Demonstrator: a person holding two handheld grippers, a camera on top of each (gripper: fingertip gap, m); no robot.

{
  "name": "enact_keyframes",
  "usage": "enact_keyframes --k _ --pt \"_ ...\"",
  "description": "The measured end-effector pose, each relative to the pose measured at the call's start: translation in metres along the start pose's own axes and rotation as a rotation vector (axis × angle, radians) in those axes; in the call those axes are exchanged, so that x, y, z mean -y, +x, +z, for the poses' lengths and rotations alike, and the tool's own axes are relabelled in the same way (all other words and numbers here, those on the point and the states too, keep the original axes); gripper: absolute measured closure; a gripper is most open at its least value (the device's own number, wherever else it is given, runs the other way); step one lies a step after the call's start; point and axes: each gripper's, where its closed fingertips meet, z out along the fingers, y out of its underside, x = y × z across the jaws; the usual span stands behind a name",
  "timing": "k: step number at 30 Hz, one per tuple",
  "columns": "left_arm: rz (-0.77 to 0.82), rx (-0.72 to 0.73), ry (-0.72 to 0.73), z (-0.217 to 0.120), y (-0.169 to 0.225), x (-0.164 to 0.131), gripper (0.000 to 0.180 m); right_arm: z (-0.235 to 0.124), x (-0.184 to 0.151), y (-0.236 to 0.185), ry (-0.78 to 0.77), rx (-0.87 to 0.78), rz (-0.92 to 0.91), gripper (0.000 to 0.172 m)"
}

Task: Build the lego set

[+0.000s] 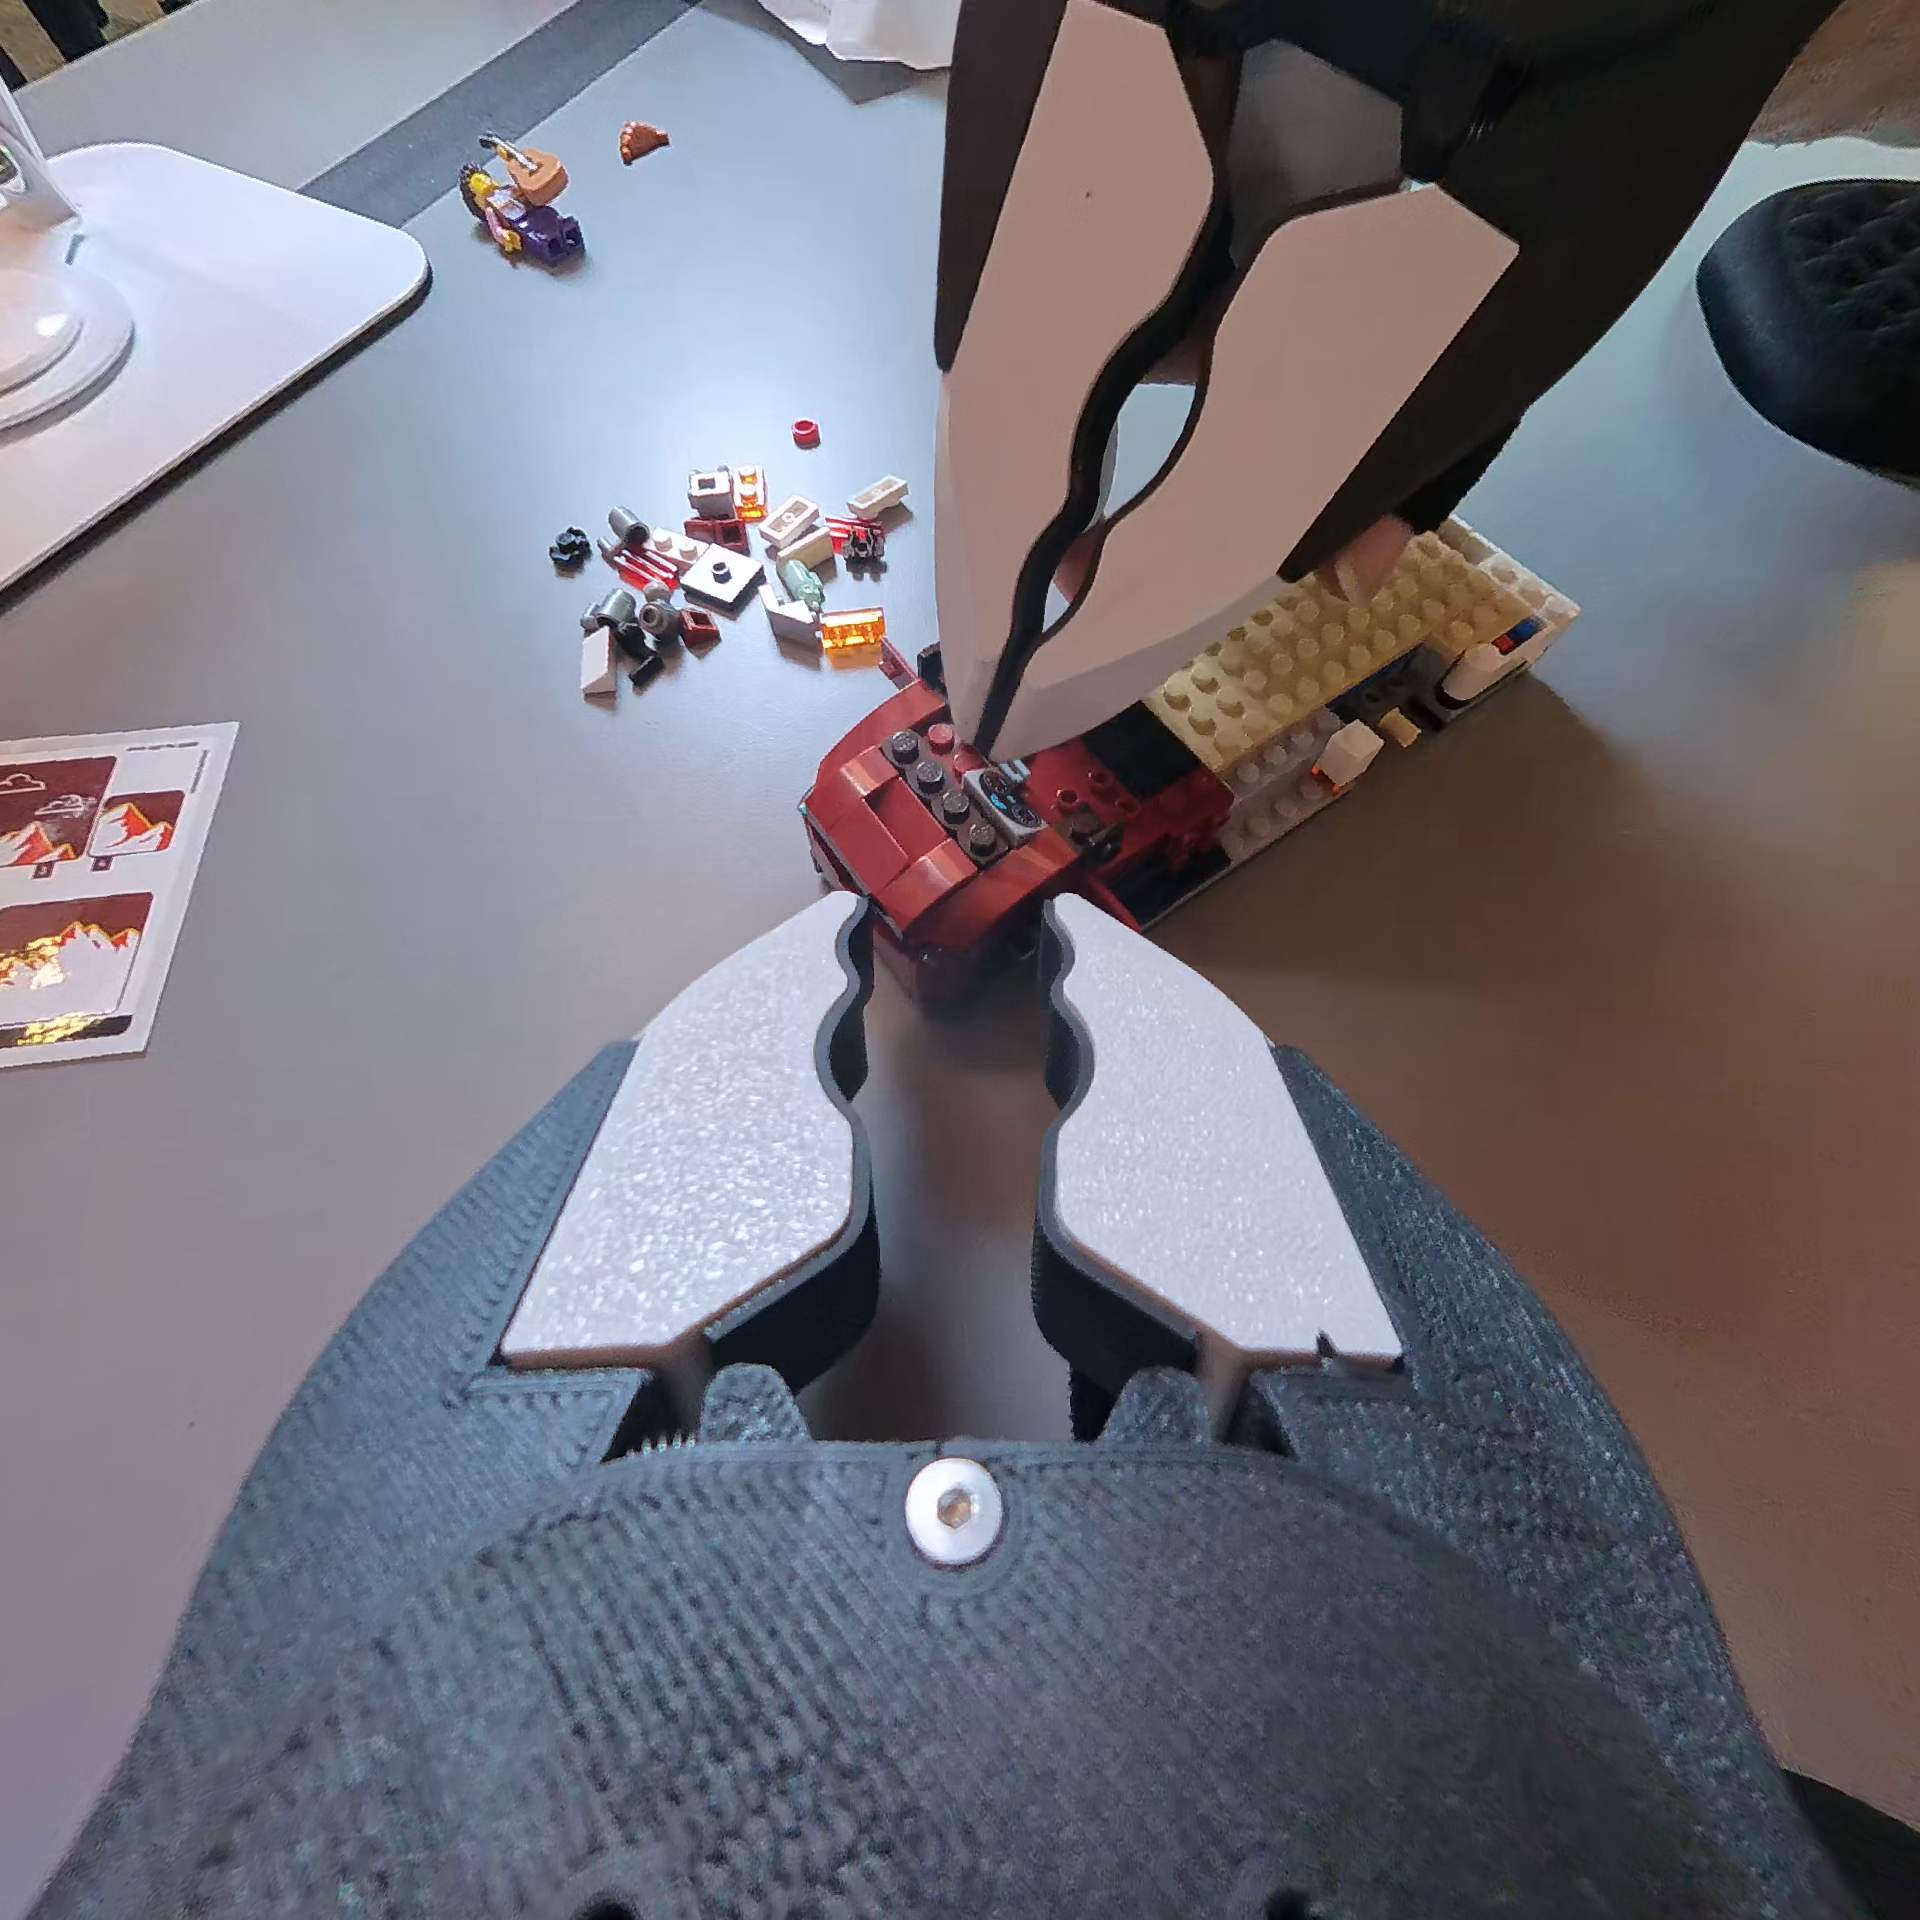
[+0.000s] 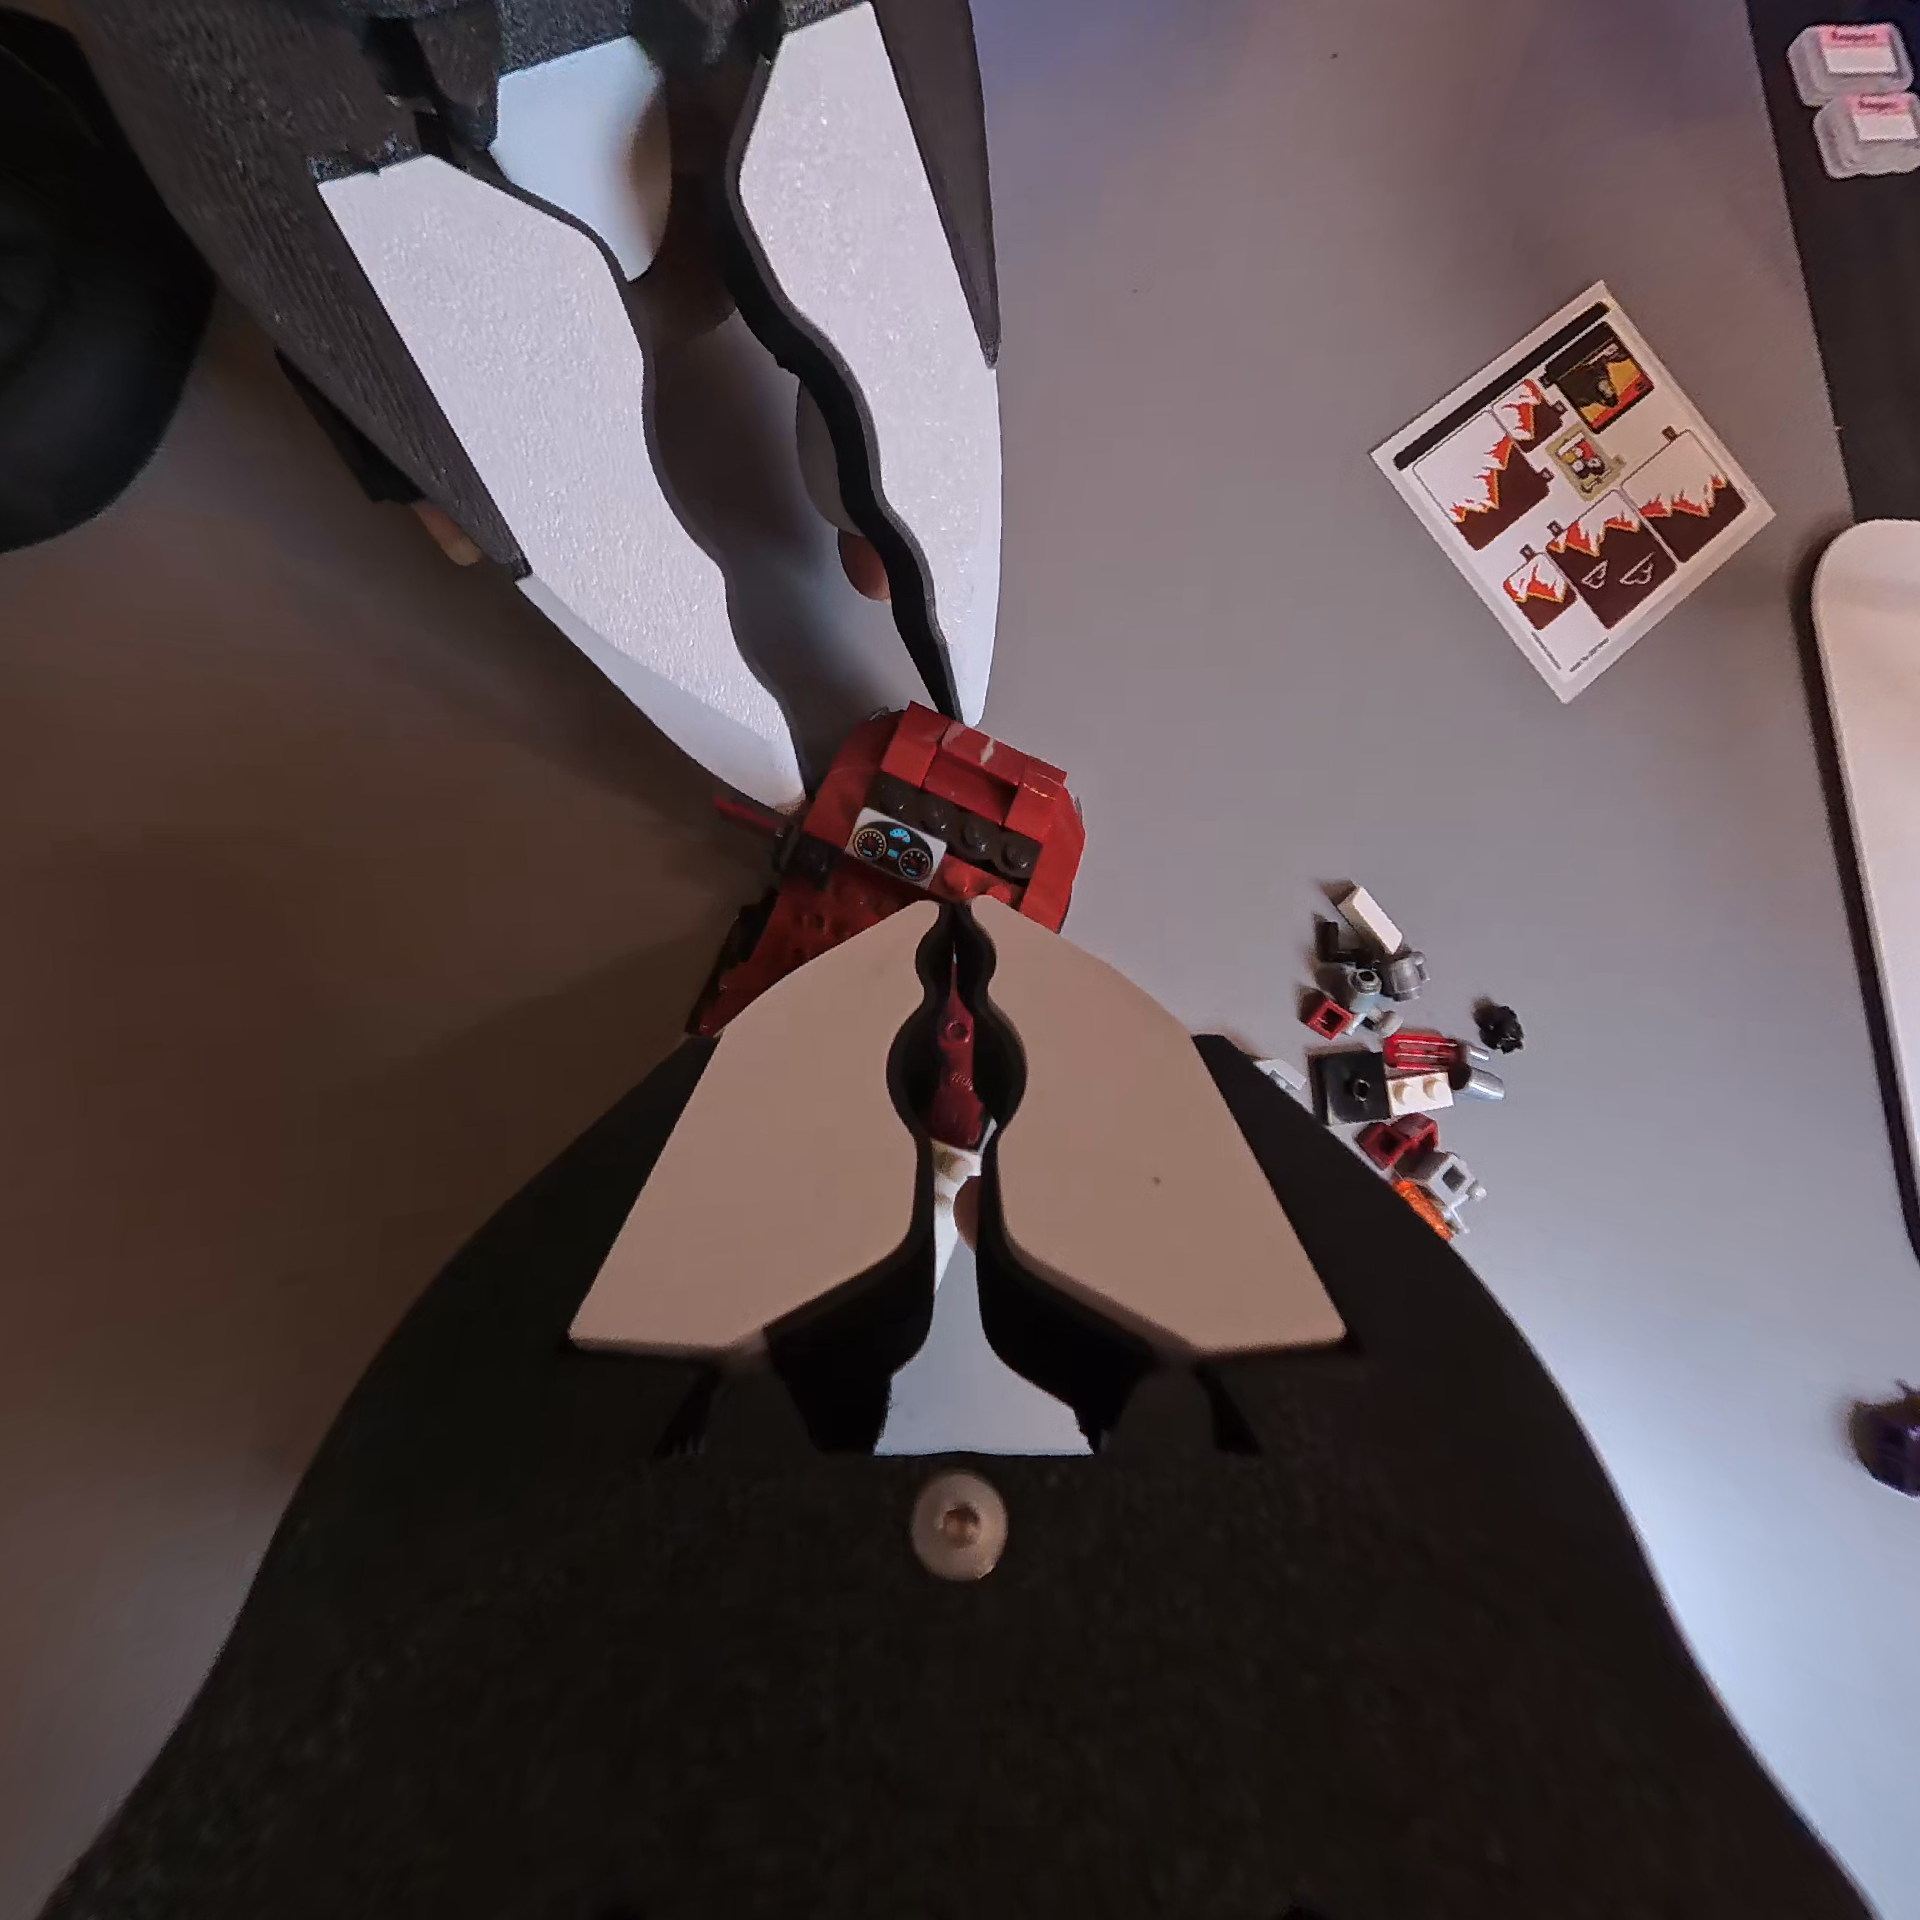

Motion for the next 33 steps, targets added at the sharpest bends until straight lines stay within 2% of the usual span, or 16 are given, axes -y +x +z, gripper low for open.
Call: enact_keyframes --k 11,16,23,33 --pt "-0.002 0.017 0.001 0.000 -0.003 -0.001 0.151 0.004 -0.003 0.003 -0.112 0.011 0.085 0.172" --pt "-0.014 0.020 0.016 -0.002 -0.007 0.001 0.145 0.001 -0.004 0.001 -0.025 -0.026 0.169 0.172" --pt "0.025 -0.064 0.046 0.009 -0.013 0.006 0.125 -0.008 -0.008 0.001 0.047 -0.045 0.238 0.172" --pt "0.148 -0.155 0.026 0.014 -0.010 0.010 0.129 0.000 -0.009 0.007 -0.036 -0.028 0.200 0.172"
